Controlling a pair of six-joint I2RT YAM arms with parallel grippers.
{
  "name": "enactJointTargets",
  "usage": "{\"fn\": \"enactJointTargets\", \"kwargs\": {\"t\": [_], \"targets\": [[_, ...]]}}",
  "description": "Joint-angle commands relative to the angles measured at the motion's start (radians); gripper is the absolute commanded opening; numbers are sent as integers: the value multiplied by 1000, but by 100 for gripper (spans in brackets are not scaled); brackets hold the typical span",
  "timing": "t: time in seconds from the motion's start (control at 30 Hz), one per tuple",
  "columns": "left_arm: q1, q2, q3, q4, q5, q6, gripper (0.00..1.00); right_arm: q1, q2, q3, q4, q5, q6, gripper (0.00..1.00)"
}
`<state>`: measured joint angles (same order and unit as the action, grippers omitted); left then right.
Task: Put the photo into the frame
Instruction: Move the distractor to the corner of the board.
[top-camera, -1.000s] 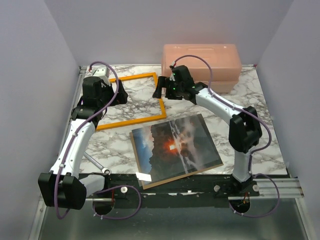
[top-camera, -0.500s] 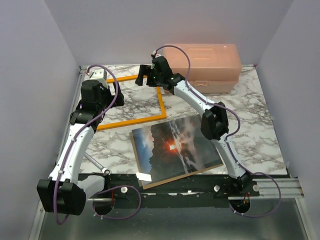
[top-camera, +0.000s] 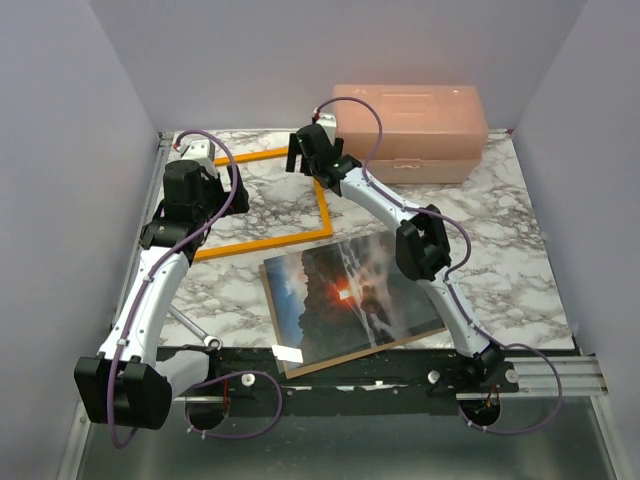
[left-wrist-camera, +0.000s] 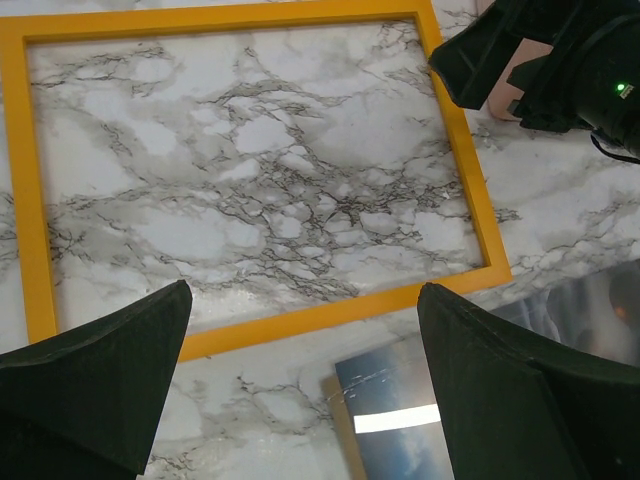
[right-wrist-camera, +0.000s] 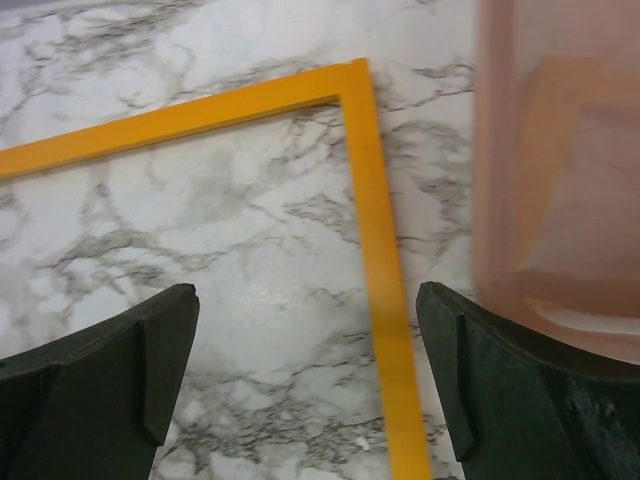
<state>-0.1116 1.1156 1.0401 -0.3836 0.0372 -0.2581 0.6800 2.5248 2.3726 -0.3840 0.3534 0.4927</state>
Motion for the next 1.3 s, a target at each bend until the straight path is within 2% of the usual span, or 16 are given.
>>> {"fn": "enactJointTargets", "kwargs": {"t": [0.0,0.47,0.7,0.9,1.1,1.27], "targets": [[-3,2,-3,8,10,10,98,-37,-22,-51,-6,218,-37,100],[-7,7,0,7,12,11,99,-161,-118,-187,-18,218,-11,100],[-7,8,0,8,13,13,99,-150,-151,-219,-18,-3,-23,100],[-8,15,4,8,19,13,99,-101,-196,-287,86,-176,-64,100],[-8,20,6,7,26,14,99,-68,-100,-132,111,-306,-87,96],[-8,21,5,9,32,13,99,-64,-22,-42,182,-292,-82,91]]}}
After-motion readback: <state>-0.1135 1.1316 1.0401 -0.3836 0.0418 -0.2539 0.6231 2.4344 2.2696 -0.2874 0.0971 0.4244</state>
